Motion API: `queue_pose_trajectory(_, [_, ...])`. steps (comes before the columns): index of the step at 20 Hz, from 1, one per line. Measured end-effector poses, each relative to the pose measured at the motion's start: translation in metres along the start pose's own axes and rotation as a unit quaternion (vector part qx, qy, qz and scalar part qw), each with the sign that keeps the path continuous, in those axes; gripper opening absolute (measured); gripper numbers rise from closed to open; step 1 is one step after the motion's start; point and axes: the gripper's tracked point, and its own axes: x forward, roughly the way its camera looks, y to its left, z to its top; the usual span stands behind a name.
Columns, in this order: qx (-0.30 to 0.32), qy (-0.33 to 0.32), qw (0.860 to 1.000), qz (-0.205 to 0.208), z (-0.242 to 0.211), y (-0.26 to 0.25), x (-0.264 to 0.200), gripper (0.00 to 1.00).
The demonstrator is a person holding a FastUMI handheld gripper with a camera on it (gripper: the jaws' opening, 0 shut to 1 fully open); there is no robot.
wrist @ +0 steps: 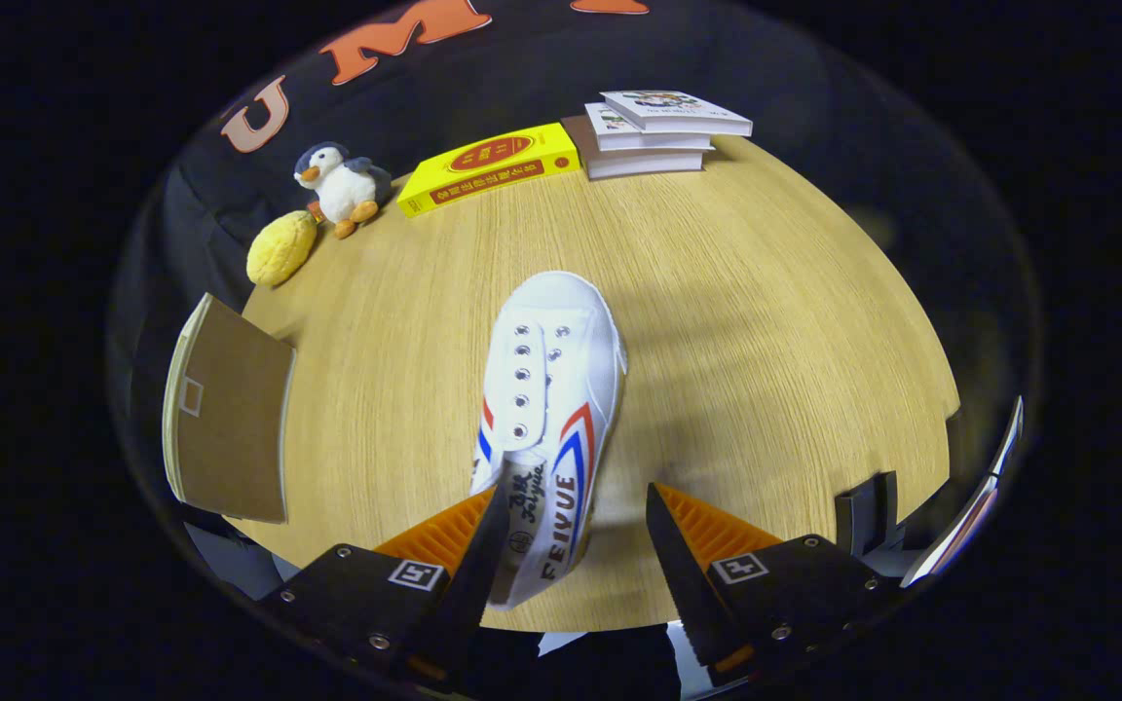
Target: Open the storage box then place both shoes into the box .Put the left shoe in first, then the right shoe, with the right side of both shoes facing outward in a uniform manner.
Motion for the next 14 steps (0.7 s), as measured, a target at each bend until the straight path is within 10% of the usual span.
queue_pose_trajectory(8, [0.005, 0.014, 0.997, 0.072, 0.003, 0.011, 0.025, 0.74])
queue_pose_trajectory(14, [0.095, 0.018, 0.991, 0.093, 0.005, 0.012, 0.024, 0.24])
